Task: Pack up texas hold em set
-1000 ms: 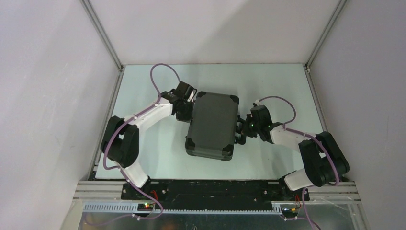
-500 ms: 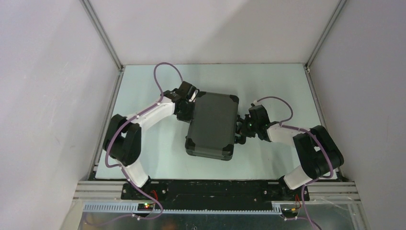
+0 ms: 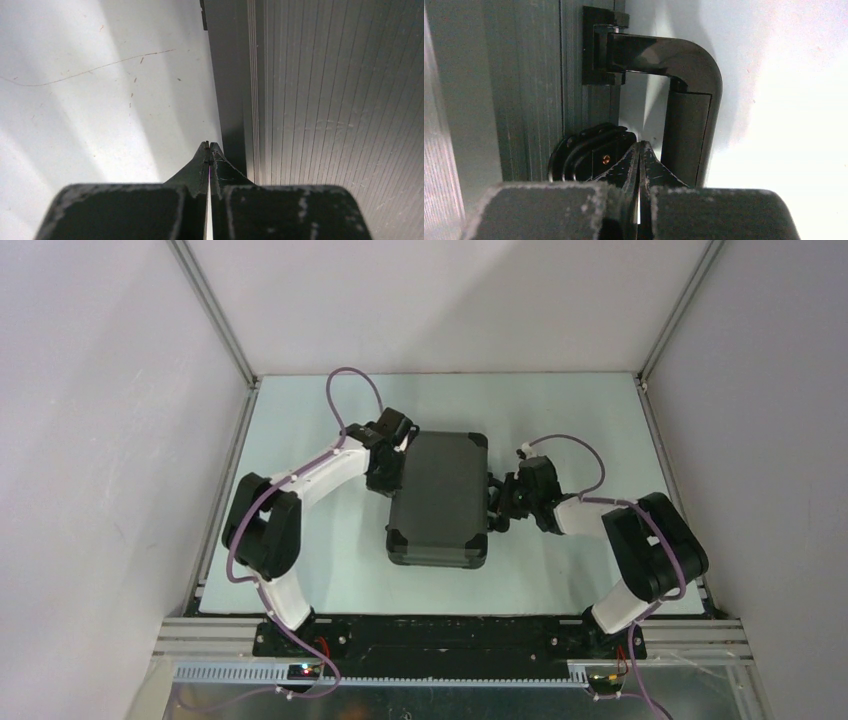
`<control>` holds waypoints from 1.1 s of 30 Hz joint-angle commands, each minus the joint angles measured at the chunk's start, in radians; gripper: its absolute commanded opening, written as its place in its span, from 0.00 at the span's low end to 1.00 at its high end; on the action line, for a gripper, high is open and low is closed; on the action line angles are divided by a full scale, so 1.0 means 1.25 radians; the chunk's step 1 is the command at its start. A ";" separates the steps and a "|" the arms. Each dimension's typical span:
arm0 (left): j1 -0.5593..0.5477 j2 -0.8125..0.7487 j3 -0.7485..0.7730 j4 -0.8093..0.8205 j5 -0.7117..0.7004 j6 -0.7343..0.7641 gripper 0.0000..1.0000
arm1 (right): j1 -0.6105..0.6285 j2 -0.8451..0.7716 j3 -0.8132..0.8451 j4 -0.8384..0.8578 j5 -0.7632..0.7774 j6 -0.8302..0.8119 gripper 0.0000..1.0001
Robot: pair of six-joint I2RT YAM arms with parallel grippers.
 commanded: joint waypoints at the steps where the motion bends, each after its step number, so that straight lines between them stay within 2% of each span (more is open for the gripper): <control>1: -0.088 0.025 0.055 0.122 0.199 -0.018 0.00 | 0.066 0.136 0.005 0.348 -0.251 -0.047 0.00; 4: -0.092 0.027 0.062 0.123 0.201 -0.016 0.00 | 0.086 0.147 0.005 0.375 -0.286 -0.051 0.00; 7: -0.090 0.025 0.059 0.122 0.193 -0.013 0.00 | 0.113 0.133 0.005 0.344 -0.256 -0.050 0.00; 16: -0.071 -0.006 0.025 0.122 0.168 -0.018 0.00 | 0.113 -0.029 0.013 0.036 0.083 -0.045 0.00; 24: -0.012 -0.077 -0.013 0.121 0.134 -0.039 0.00 | 0.063 -0.129 0.017 -0.121 0.252 -0.008 0.00; 33: 0.019 -0.234 -0.025 0.110 0.011 -0.039 0.00 | 0.051 -0.321 0.007 -0.217 0.379 0.004 0.03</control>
